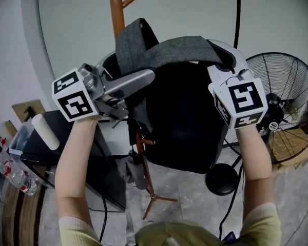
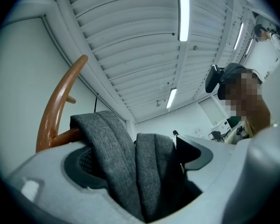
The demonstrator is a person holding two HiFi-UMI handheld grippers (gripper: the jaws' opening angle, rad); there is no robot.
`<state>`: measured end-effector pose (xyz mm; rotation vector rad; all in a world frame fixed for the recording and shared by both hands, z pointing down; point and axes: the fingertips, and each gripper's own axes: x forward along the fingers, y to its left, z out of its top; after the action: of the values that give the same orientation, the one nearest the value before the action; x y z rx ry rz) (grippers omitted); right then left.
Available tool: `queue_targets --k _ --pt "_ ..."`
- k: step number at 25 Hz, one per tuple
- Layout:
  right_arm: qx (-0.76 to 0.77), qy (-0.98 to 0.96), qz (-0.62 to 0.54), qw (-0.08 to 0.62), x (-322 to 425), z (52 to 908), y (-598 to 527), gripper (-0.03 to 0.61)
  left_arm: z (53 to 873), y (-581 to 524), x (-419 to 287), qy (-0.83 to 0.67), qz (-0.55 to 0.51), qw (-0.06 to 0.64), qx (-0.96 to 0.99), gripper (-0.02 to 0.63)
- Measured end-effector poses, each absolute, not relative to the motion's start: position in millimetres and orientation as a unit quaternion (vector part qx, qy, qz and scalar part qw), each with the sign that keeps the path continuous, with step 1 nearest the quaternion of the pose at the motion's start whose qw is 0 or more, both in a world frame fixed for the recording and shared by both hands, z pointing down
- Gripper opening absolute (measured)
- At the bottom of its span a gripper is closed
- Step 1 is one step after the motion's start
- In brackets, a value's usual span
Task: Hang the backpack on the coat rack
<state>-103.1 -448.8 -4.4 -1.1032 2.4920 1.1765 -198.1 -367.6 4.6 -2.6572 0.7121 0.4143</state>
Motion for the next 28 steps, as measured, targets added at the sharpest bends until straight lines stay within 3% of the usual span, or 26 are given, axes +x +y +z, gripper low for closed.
queue_targets --k 28 --pt "-0.376 0.844 0.371 0.091 -100 30 -452 0.038 37 -347 -224 0.474 0.161 0.218 -0.838 0.495"
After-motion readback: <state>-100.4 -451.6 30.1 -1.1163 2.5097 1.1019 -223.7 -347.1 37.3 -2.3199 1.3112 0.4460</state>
